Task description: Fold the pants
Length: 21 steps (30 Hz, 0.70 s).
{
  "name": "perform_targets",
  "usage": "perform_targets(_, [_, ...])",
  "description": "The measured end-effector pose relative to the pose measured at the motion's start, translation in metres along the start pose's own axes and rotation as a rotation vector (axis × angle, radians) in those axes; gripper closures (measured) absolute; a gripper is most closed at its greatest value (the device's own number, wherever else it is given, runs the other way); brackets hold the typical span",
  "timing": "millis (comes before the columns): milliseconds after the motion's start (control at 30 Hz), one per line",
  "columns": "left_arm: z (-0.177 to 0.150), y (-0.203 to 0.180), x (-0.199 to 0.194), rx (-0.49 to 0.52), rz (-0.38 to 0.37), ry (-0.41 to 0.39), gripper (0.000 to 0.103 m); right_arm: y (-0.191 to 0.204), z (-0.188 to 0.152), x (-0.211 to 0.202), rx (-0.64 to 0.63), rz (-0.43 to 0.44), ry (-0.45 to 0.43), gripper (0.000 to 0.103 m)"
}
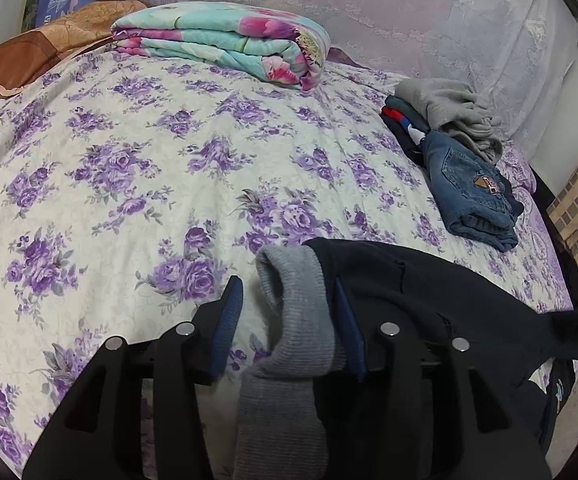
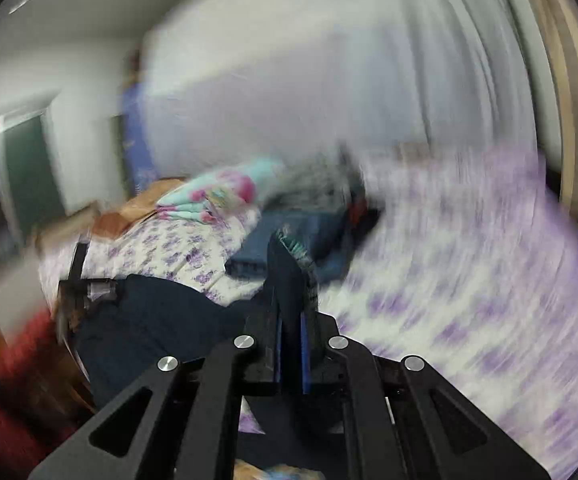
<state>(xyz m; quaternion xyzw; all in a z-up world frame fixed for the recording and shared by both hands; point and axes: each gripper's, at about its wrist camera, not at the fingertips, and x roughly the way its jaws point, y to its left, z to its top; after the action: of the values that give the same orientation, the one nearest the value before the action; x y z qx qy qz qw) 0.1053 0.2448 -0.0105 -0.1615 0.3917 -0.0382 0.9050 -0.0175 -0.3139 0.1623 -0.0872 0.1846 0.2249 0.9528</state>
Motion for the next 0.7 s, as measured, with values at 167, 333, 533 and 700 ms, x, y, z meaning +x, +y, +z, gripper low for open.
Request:
perform_targets(167, [0.000,0.005,-0.001,-0.027,-0.037,-0.002,0.056,-0.008,-0.097,-0.038,0.091,-0.120,0.232,0.080])
perform_targets(333, [0.002,0.010,0.003,-0.062,-0.063,0.020,0.054,-0.032,-0.130,-0.057,0.442,-0.065,0.115,0.042])
perform_targets(533, [-0.002,0.006,-0.002,-0.049,-0.034,-0.006,0.053,-0.035,-0.103,-0.042,0.626,0.065,0.072,0.030])
perform_targets(700, [-0.002,0.009,0.000,-0.060,-0.053,0.000,0.052,-0.040,-0.123,-0.029,0.952,0.222,0.141,0.032])
